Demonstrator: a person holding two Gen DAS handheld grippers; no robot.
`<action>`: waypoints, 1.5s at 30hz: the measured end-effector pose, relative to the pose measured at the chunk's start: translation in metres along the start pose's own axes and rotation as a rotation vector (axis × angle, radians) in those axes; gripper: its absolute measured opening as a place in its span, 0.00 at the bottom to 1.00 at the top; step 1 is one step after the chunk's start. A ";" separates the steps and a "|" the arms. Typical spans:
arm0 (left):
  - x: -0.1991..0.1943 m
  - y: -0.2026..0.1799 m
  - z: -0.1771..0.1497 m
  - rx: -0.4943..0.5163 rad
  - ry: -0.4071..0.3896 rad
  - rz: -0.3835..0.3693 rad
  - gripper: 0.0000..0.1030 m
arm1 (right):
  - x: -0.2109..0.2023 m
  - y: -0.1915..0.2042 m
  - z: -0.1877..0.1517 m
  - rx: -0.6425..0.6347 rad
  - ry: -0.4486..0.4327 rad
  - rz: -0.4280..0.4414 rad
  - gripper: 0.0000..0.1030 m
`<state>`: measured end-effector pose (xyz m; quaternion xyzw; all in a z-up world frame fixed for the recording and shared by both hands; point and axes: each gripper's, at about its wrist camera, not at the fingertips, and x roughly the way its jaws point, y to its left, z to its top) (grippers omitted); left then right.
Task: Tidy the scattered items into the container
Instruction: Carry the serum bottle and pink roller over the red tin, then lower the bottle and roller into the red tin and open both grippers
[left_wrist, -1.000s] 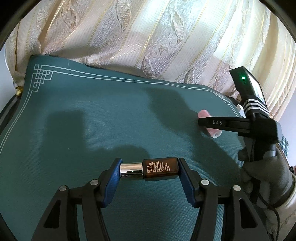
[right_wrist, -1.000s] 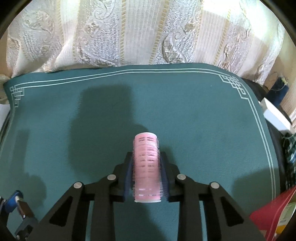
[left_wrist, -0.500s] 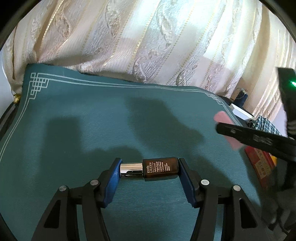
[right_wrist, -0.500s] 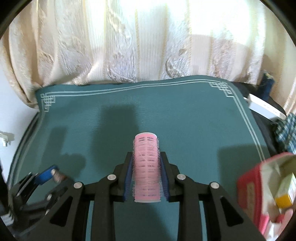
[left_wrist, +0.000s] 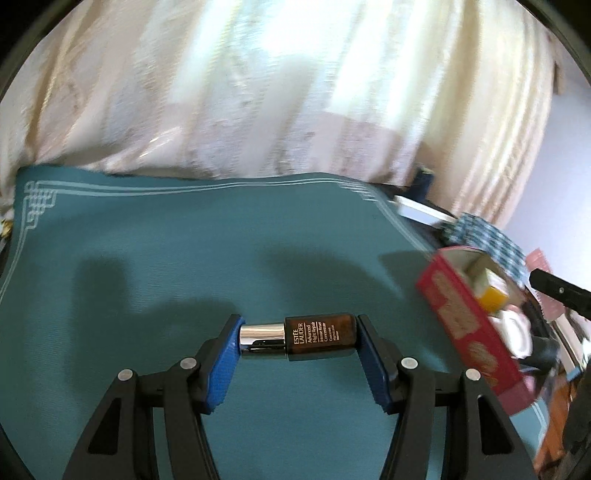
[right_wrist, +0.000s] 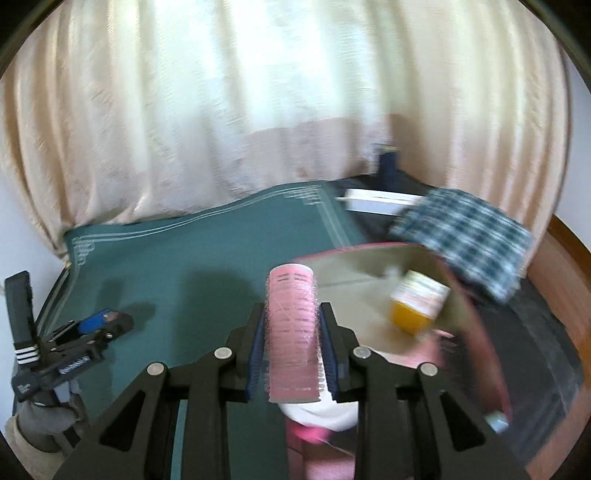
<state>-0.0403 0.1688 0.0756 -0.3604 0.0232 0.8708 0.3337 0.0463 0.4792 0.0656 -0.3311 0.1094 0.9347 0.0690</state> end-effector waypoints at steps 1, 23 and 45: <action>-0.002 -0.011 0.001 0.014 -0.003 -0.017 0.60 | -0.006 -0.010 -0.003 0.012 -0.005 -0.015 0.30; -0.012 -0.142 0.017 0.152 -0.010 -0.170 0.60 | -0.003 -0.078 -0.028 0.101 0.007 -0.013 0.34; 0.036 -0.202 0.001 0.249 0.095 -0.202 0.60 | -0.044 -0.109 -0.043 0.157 -0.089 -0.001 0.77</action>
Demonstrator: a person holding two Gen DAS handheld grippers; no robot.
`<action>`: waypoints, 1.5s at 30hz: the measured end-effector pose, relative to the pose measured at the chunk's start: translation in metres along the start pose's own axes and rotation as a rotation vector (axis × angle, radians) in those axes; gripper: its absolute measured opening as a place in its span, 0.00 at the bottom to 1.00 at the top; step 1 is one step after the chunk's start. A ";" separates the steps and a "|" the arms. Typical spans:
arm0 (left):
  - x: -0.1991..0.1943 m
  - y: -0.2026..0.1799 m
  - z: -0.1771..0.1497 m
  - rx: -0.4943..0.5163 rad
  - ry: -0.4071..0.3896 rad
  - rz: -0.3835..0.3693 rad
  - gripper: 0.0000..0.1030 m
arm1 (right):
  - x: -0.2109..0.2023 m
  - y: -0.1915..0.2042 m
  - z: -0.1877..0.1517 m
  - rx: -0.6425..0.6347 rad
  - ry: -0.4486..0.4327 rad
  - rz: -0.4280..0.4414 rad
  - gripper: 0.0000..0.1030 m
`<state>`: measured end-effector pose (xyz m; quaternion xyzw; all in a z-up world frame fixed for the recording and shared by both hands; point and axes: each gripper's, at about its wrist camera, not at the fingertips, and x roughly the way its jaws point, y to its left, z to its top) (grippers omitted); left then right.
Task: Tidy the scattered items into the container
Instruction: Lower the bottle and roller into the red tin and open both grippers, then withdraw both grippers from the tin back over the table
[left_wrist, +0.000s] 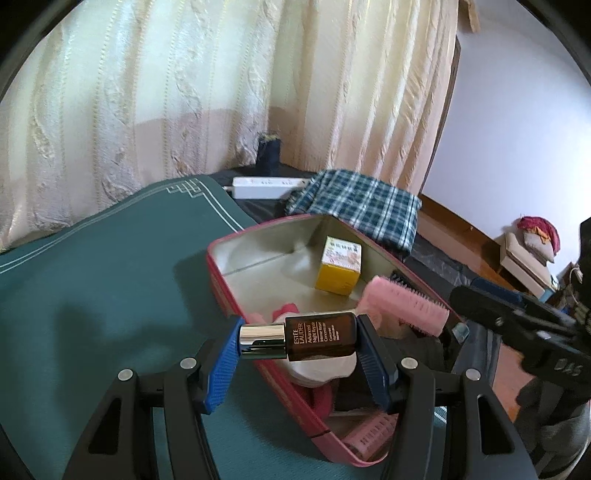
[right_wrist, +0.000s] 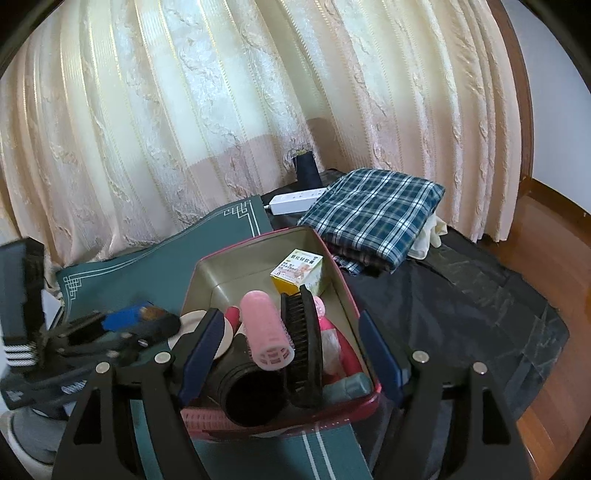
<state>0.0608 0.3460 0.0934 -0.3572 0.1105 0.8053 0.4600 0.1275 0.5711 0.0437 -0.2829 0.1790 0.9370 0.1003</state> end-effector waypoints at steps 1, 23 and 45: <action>0.002 -0.001 -0.001 0.001 0.005 -0.002 0.60 | -0.001 0.000 0.000 -0.002 -0.005 -0.005 0.77; -0.008 -0.011 0.004 0.001 -0.042 0.033 0.84 | -0.014 -0.008 -0.011 -0.025 0.066 0.004 0.80; -0.061 -0.048 -0.041 -0.023 -0.093 0.300 1.00 | -0.033 0.016 -0.068 -0.196 0.229 -0.005 0.83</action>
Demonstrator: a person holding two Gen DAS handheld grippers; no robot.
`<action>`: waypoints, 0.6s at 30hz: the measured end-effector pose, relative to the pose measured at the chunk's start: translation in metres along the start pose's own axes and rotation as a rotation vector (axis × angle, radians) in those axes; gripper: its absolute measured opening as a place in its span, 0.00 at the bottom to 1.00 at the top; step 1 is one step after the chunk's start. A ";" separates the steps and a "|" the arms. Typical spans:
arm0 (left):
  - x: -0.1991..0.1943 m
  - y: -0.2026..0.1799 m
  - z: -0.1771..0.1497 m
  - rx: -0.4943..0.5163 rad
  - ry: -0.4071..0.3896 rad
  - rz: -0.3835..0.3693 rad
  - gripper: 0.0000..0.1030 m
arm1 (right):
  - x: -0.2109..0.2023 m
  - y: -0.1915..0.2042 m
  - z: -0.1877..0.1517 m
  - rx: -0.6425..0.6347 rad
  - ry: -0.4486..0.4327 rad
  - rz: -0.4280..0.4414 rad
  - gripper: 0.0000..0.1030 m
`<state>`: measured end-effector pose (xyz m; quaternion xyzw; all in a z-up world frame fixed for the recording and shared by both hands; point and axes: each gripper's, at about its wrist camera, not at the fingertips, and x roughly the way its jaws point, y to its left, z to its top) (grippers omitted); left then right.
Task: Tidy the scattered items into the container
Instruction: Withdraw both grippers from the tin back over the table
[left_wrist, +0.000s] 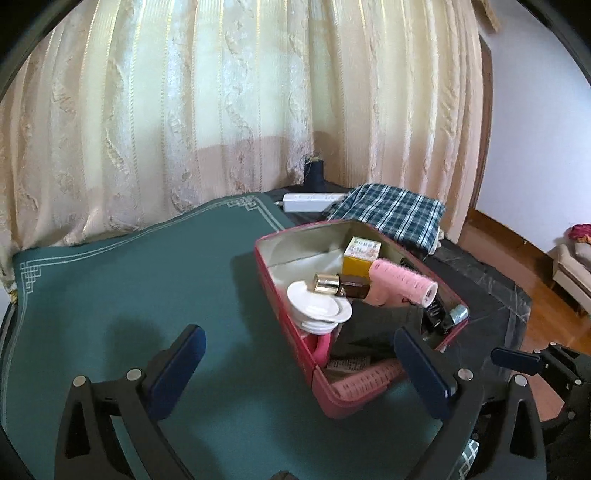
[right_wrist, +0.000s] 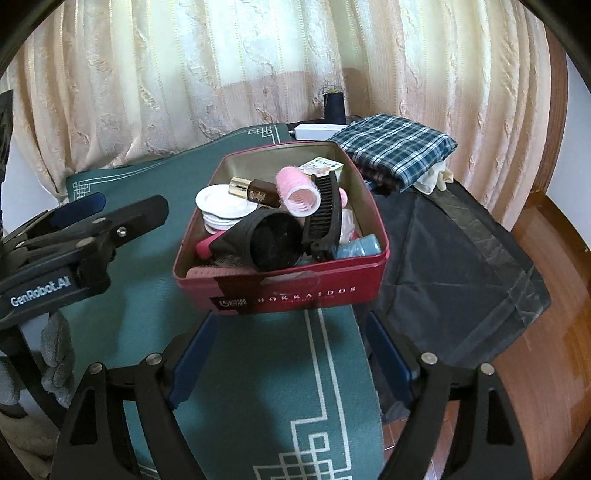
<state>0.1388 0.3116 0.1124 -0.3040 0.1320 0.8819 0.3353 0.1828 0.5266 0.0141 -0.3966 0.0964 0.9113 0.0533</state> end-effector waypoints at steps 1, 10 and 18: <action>-0.001 -0.001 -0.001 -0.001 0.004 0.003 1.00 | 0.000 0.001 -0.001 -0.002 0.001 -0.001 0.83; 0.000 0.000 -0.005 -0.065 0.040 -0.082 1.00 | 0.000 0.000 -0.008 0.026 0.008 0.011 0.84; 0.002 -0.005 -0.006 -0.042 0.034 -0.087 1.00 | 0.005 -0.002 -0.011 0.046 0.023 0.015 0.86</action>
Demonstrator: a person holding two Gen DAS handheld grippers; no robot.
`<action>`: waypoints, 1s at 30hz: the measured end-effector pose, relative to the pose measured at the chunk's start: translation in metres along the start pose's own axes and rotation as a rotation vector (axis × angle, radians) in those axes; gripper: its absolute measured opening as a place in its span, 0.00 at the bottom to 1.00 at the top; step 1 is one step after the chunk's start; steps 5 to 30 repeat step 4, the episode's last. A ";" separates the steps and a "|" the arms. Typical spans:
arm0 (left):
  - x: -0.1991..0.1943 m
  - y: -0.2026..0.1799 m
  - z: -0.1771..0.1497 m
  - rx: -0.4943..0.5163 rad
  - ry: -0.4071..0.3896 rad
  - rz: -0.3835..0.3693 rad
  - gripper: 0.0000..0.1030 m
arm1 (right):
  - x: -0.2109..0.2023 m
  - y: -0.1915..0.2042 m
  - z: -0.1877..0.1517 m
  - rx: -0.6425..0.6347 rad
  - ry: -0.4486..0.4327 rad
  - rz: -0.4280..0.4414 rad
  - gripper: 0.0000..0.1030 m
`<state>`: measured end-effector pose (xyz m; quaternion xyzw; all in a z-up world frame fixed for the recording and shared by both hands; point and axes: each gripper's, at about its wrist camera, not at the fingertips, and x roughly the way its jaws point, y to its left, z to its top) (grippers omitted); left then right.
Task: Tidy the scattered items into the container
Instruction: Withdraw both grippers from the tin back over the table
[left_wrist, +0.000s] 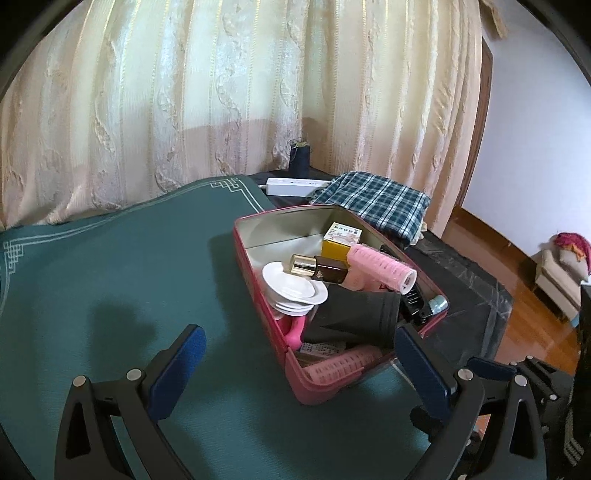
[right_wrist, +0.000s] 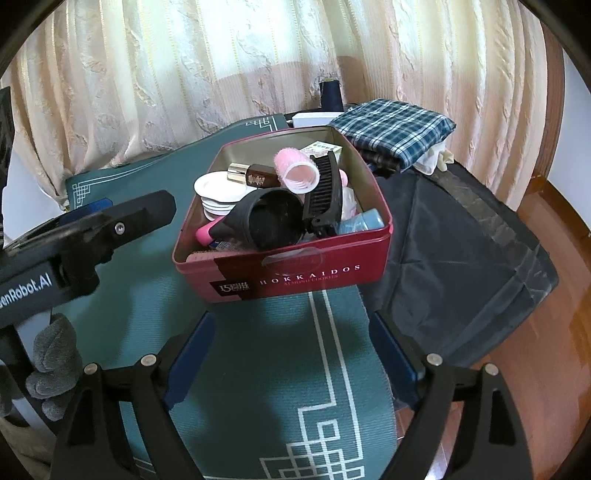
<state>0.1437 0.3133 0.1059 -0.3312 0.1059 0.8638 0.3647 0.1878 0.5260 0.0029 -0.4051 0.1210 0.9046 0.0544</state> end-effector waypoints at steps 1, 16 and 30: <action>0.001 0.001 0.000 0.002 0.001 0.007 1.00 | 0.000 0.000 0.000 0.001 0.001 0.000 0.86; 0.002 0.006 0.000 0.014 0.002 0.048 1.00 | 0.001 0.001 0.001 -0.002 0.002 0.002 0.86; 0.002 0.006 0.000 0.014 0.002 0.048 1.00 | 0.001 0.001 0.001 -0.002 0.002 0.002 0.86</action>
